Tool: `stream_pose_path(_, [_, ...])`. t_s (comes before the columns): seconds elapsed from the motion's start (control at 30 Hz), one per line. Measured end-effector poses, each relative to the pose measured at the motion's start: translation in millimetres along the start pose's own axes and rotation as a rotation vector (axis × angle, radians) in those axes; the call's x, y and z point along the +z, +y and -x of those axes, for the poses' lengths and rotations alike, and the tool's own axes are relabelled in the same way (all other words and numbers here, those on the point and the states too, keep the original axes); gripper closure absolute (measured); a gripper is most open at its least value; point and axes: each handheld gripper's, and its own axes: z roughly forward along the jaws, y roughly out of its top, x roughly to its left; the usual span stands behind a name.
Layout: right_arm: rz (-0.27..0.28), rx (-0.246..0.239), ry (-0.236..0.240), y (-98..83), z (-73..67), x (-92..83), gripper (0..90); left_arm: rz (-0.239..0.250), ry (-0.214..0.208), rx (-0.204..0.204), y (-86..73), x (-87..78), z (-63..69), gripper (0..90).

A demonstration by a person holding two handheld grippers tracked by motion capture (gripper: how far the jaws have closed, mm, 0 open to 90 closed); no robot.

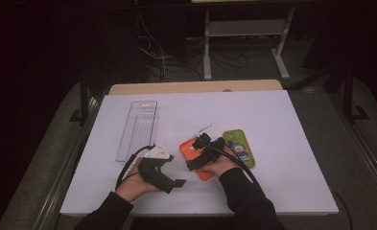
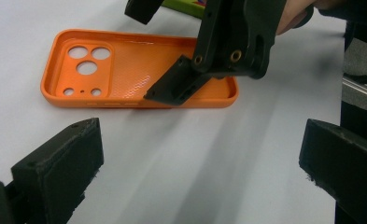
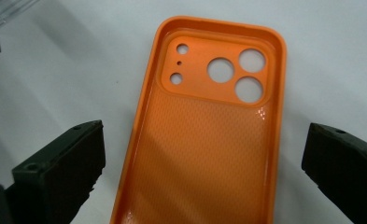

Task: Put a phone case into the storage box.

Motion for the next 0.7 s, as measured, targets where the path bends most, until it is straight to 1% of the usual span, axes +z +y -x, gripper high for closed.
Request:
stream_pose_path(0.23, [-0.020, -0.006, -0.007, -1.6, -2.0, 6.3, 0.0, 0.001, -0.002, 0.000, -0.1, 0.2, 0.1, 0.0])
stream_pose_path(0.27, [-0.020, -0.018, -0.013, -1.9, -2.8, 8.1, 0.7, 0.007, -0.003, -0.012, -0.2, 0.5, 1.1, 0.0])
stream_pose_path(0.37, [-0.024, -0.020, -0.015, -1.9, -3.8, 9.4, 1.2, 0.007, -0.004, -0.018, -0.3, 0.5, 1.3, 0.0])
stream_pose_path(0.4, [-0.030, -0.017, -0.021, -2.6, -5.5, 10.0, 3.0, 0.007, -0.005, -0.019, -0.4, 0.5, 1.4, 0.0])
stream_pose_path(0.5, [-0.041, -0.007, -0.023, -4.3, -7.3, 10.9, 4.2, 0.010, -0.005, -0.020, -0.7, 0.5, 1.2, 0.0])
stream_pose_path(0.57, [-0.036, -0.017, -0.029, -4.9, -7.1, 11.7, 4.3, 0.010, -0.005, -0.020, -0.7, 0.5, 1.2, 0.0])
stream_pose_path(0.6, [-0.032, -0.008, -0.028, -5.4, -7.0, 11.8, 4.8, 0.010, -0.005, -0.020, -0.7, 0.5, 1.3, 0.0])
stream_pose_path(0.67, [-0.031, -0.008, -0.029, -5.6, -7.0, 11.7, 5.3, 0.009, -0.005, -0.021, -0.6, 0.5, 1.4, 0.0])
stream_pose_path(0.7, [-0.027, 0.002, -0.034, -6.2, -7.5, 11.3, 6.3, 0.009, -0.004, -0.021, -0.6, 0.6, 1.4, 0.0])
